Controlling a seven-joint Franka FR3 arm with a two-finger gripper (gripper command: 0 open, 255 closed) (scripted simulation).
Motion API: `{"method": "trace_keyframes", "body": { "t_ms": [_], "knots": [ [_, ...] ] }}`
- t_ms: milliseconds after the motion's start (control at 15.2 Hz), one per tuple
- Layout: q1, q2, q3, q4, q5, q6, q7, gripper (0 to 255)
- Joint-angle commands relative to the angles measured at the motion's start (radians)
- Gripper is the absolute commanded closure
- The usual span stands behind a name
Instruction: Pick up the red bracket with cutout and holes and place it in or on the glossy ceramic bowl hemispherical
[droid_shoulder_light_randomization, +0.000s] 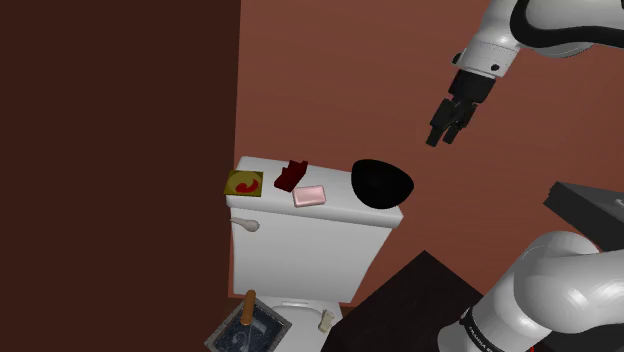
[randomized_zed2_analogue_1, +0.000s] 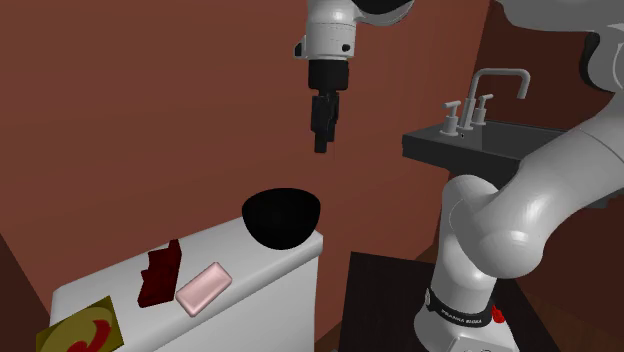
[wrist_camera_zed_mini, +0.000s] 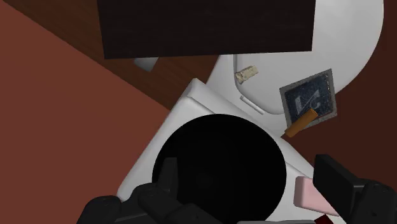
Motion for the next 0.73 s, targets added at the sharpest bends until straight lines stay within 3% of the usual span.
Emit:
{"method": "trace_keyframes", "body": {
  "t_ms": [0,660],
  "knots": [
    [0.0,0.0,0.0,0.0,0.0,0.0,0.0,0],
    [0.01,0.212,0.179,-0.02,0.104,0.244,0.311,0]
  ]
}}
